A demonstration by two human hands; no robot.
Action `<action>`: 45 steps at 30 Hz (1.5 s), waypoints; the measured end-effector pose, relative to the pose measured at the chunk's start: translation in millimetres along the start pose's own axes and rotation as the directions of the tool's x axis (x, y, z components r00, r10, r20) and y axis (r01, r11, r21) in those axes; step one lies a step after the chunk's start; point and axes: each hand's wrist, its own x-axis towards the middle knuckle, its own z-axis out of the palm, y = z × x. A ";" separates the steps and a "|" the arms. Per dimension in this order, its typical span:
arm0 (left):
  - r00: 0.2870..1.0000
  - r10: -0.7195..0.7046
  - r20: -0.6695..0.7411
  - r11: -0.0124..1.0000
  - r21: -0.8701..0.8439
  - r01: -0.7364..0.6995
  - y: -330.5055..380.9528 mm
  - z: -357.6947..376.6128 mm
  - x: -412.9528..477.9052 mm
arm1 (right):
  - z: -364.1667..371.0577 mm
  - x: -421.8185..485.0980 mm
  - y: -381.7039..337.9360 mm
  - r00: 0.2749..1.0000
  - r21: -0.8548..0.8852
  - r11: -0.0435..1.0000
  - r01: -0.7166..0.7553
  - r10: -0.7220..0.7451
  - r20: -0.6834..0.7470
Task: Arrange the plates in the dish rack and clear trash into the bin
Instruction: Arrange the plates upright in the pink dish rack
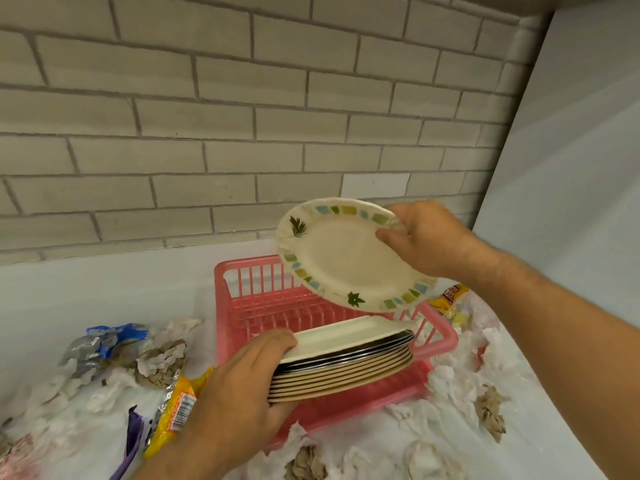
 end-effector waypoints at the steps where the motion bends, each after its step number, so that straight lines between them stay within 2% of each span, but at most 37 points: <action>1: 1.000 -0.012 0.000 1.000 0.015 0.012 2.8 -1.2 -0.4 | -2.9 -1.7 4.0 0.998 -0.033 0.999 0.013 -0.014 -0.056; 4: 0.999 -0.045 0.015 0.997 0.063 0.044 10.6 -3.5 -0.7 | -2.3 -8.4 14.5 0.983 -0.091 0.996 -0.001 -0.016 -0.181; 8: 0.991 -0.120 0.064 0.988 0.103 0.113 13.2 -4.9 -1.3 | 19.6 -16.7 31.8 0.957 -0.090 0.989 -0.116 0.087 -0.277; 16: 0.973 -0.218 0.073 0.972 0.107 0.209 11.6 -1.1 -4.1 | 66.7 -28.5 48.6 0.953 -0.003 0.980 -0.198 0.192 -0.234; 24: 0.942 -0.335 -0.033 0.942 0.009 0.335 15.2 12.0 -11.9 | 69.6 -36.8 66.0 0.895 0.094 0.920 -0.379 0.391 -0.215; 29: 0.924 -0.376 -0.075 0.926 0.003 0.377 12.7 18.8 -14.1 | 64.6 -41.2 68.7 0.877 0.161 0.895 -0.415 0.441 -0.193; 32: 0.942 -0.323 -0.094 0.944 0.040 0.328 13.0 18.1 -12.2 | 63.0 -43.6 64.5 0.878 0.179 0.892 -0.415 0.444 -0.179; 38: 0.994 -0.107 -0.026 0.974 0.196 0.110 11.8 -16.3 38.6 | 61.2 -44.7 59.1 0.880 0.142 0.897 -0.418 0.439 -0.183; 42: 0.998 0.040 0.053 0.961 0.272 -0.053 11.6 -60.5 88.5 | 60.5 -45.6 57.5 0.884 0.107 0.900 -0.422 0.434 -0.173; 45: 0.973 0.201 0.113 0.907 0.353 -0.228 14.6 -97.2 124.6 | 61.6 -45.9 55.9 0.883 0.083 0.901 -0.425 0.433 -0.178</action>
